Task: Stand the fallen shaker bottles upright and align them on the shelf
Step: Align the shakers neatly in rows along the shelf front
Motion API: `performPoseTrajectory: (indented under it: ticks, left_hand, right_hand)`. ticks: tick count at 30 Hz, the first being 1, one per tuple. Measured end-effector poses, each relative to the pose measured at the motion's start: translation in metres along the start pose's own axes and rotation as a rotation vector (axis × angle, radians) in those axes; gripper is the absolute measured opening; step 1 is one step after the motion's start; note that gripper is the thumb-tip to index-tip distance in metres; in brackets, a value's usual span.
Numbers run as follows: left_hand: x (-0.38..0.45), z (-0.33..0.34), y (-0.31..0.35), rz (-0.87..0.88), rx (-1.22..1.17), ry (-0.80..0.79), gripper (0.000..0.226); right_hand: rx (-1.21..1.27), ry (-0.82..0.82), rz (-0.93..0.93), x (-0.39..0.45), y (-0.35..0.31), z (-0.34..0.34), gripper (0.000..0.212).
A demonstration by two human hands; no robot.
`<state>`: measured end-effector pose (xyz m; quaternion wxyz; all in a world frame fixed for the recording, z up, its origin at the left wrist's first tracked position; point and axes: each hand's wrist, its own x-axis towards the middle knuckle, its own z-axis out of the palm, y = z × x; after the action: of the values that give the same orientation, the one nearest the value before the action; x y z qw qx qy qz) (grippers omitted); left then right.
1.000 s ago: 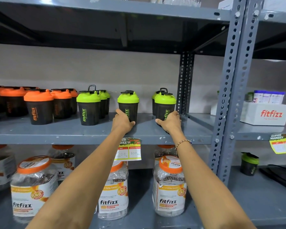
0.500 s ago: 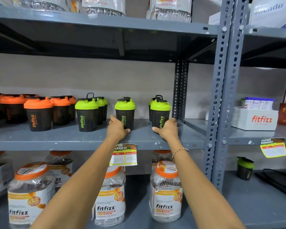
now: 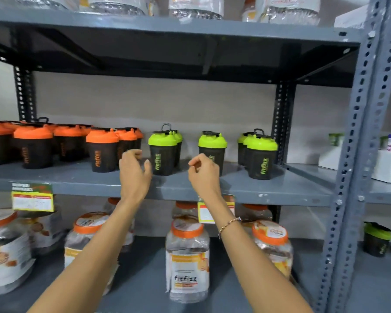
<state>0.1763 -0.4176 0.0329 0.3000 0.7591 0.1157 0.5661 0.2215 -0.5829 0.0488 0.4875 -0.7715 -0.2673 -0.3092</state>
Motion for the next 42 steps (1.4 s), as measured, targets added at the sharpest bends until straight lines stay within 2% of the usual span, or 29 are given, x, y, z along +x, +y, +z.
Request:
performPoseTrajectory:
  ticks: [3, 5, 9, 11, 13, 16, 19, 21, 30, 35, 42]
  left_hand:
    - [0.021, -0.031, -0.034, -0.056, 0.163, 0.078, 0.051]
    - [0.038, -0.05, -0.055, -0.145, 0.247, 0.064, 0.069]
    - [0.068, -0.075, -0.092, -0.221, 0.3, -0.159, 0.097]
    - [0.08, -0.079, -0.102, -0.268, 0.237, -0.275, 0.107]
    - [0.091, -0.076, -0.105, -0.319, 0.152, -0.367, 0.112]
    - [0.1, -0.065, -0.104, -0.401, 0.113, -0.429, 0.112]
    - [0.1, -0.055, -0.107, -0.429, 0.183, -0.397, 0.098]
    - [0.101, -0.051, -0.111, -0.421, 0.213, -0.381, 0.088]
    - [0.099, -0.045, -0.115, -0.305, 0.196, -0.486, 0.079]
    - [0.101, -0.048, -0.118, -0.337, 0.102, -0.522, 0.079]
    - [0.098, -0.049, -0.116, -0.281, 0.173, -0.536, 0.066]
  right_hand:
    - [-0.04, -0.035, 0.089, 0.009, -0.017, 0.034, 0.023]
    - [-0.113, -0.116, 0.14, 0.016, -0.024, 0.055, 0.045]
    - [-0.254, -0.265, 0.215, 0.028, -0.034, 0.088, 0.099]
    - [-0.253, -0.314, 0.3, 0.032, -0.037, 0.1, 0.114]
    - [-0.213, -0.319, 0.381, 0.036, -0.04, 0.109, 0.119]
    - [-0.2, -0.272, 0.422, 0.038, -0.039, 0.116, 0.112]
    - [-0.192, -0.228, 0.417, 0.039, -0.035, 0.117, 0.087]
    - [-0.201, -0.206, 0.411, 0.038, -0.034, 0.117, 0.081]
    - [-0.253, -0.187, 0.4, 0.036, -0.034, 0.118, 0.076]
    - [-0.254, -0.195, 0.385, 0.035, -0.035, 0.12, 0.075]
    - [-0.267, -0.221, 0.369, 0.034, -0.035, 0.12, 0.073]
